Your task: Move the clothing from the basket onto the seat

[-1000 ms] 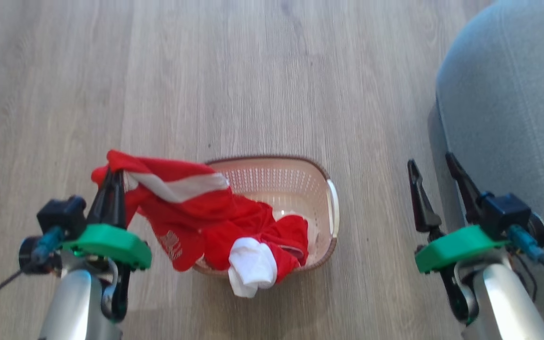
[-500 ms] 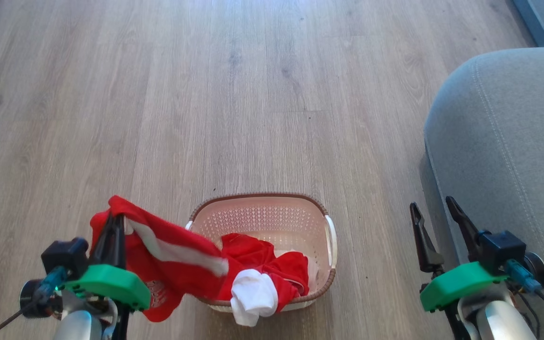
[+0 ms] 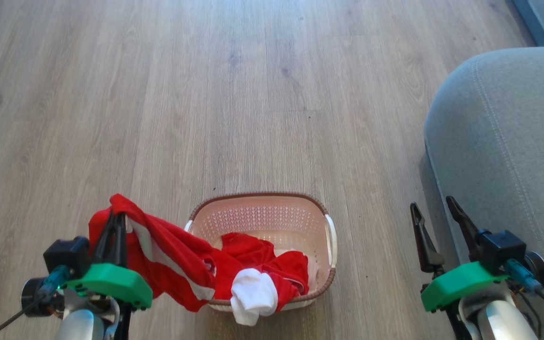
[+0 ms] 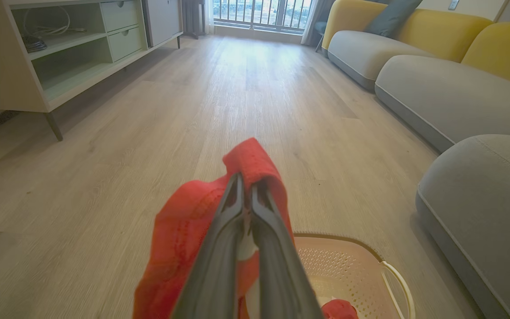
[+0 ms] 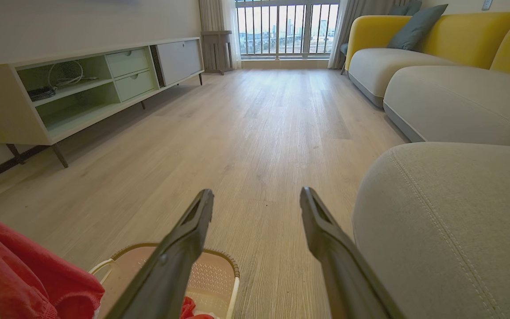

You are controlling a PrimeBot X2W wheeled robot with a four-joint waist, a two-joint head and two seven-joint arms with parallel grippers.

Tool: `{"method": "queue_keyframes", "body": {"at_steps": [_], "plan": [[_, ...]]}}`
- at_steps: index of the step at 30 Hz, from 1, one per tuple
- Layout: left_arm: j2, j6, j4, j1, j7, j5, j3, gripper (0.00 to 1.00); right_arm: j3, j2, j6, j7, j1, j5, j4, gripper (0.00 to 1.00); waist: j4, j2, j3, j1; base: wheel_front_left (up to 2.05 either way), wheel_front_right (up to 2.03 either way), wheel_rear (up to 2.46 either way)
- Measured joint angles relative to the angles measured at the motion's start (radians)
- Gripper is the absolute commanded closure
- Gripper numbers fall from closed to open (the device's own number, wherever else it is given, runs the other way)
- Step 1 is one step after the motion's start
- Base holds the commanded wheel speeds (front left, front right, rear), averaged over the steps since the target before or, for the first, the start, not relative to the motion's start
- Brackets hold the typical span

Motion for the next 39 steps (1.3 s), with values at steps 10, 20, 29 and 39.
{"method": "queue_keyframes", "body": {"at_steps": [10,20,29,39], "plan": [[0.004,0.005,-0.007,0.0,0.0,0.0,-0.009,1.0,0.017,-0.002,0.0,0.0,-0.003,0.0,-0.001,0.0,0.003,0.0,0.013,0.0001,0.0,0.0,0.0],[0.001,-0.015,-0.116,-0.013,0.044,0.001,-0.123,1.0,0.283,-0.03,0.0,0.0,-0.086,0.08,-0.011,0.0,0.004,0.0,0.011,0.0001,0.0,0.0,0.0],[-0.013,-0.04,-0.196,-0.08,0.104,0.0,-0.307,1.0,0.568,-0.067,0.0,0.0,-0.23,0.208,0.035,0.0,0.032,0.0,0.008,0.0001,0.0,0.0,0.0],[-0.014,-0.027,-0.296,-0.123,0.128,-0.074,-0.527,1.0,0.625,-0.095,0.0,0.0,-0.307,0.254,0.082,0.0,0.049,0.0,0.008,0.0001,0.0,0.0,0.0]]}}
